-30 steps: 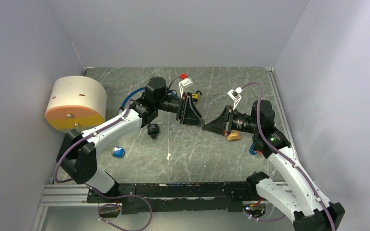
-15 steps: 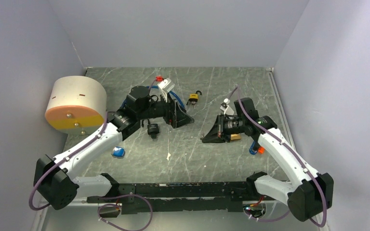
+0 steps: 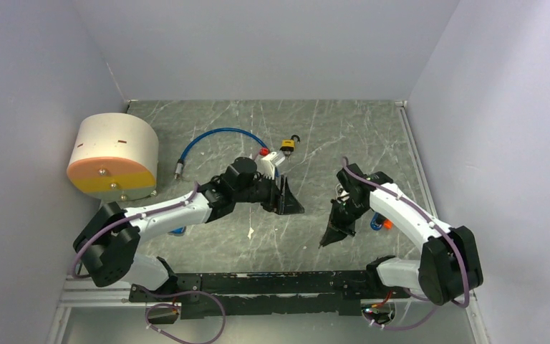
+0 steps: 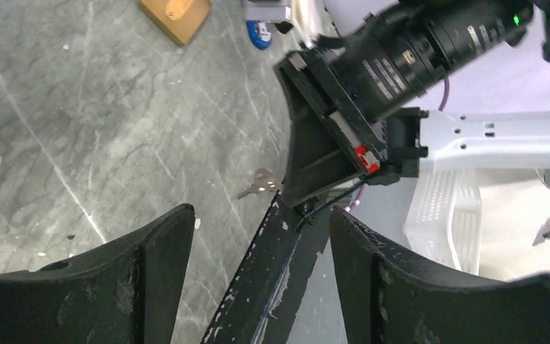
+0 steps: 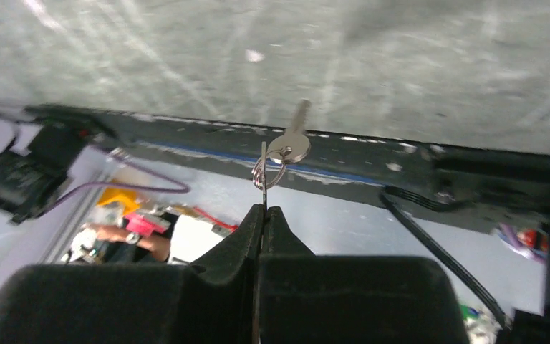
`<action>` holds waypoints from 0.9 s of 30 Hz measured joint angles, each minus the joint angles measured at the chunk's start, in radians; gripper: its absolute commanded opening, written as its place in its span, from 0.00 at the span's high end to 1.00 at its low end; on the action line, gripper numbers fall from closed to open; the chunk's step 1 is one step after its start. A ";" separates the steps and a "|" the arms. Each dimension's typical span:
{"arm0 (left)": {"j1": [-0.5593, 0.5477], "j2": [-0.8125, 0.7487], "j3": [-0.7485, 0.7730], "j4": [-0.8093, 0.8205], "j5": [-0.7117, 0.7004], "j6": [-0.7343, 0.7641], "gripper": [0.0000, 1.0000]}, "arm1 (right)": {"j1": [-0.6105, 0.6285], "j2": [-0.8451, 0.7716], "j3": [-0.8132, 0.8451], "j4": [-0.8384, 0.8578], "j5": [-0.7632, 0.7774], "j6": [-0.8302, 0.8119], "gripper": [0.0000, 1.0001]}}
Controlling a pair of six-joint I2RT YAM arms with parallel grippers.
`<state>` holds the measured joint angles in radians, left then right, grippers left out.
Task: Unlock with the key
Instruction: Pick up the key from the center of the board.
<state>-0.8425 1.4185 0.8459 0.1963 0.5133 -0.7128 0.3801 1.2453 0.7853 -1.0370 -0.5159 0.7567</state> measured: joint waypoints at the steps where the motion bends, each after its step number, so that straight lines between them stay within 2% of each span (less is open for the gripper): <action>1: -0.002 0.000 -0.008 0.002 -0.015 -0.010 0.26 | 0.003 0.000 0.001 -0.026 0.032 -0.006 1.00; 5: 0.000 -0.010 -0.024 -0.006 -0.089 -0.026 0.24 | 0.027 0.024 0.027 -0.137 0.186 -0.047 1.00; 9: 0.000 -0.069 -0.029 -0.090 -0.165 -0.013 0.22 | 0.121 0.098 0.154 -0.245 0.443 -0.067 1.00; 12: 0.000 -0.122 -0.028 -0.155 -0.208 0.006 0.21 | 0.174 0.127 0.220 -0.266 0.609 -0.059 1.00; 15: 0.000 -0.151 -0.028 -0.203 -0.225 0.025 0.20 | 0.181 0.127 0.227 -0.282 0.672 -0.054 1.00; 17: 0.000 -0.158 -0.028 -0.232 -0.227 0.032 0.20 | 0.179 0.120 0.224 -0.272 0.631 -0.056 1.00; 19: 0.000 -0.159 -0.027 -0.253 -0.227 0.036 0.20 | 0.177 0.104 0.222 -0.260 0.528 -0.051 1.00; 21: 0.000 -0.159 -0.027 -0.272 -0.227 0.027 0.26 | 0.177 0.090 0.221 -0.242 0.412 -0.035 1.00; 24: 0.000 -0.164 -0.009 -0.329 -0.250 -0.028 0.21 | 0.178 0.070 0.221 -0.186 0.241 0.012 1.00; 27: -0.002 -0.227 -0.013 -0.354 -0.301 -0.069 0.24 | 0.178 0.057 0.221 -0.136 0.116 0.060 1.00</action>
<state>-0.8440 1.1915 0.8330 -0.1577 0.2123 -0.7822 0.5579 1.3025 1.0061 -1.1732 -0.3996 0.8169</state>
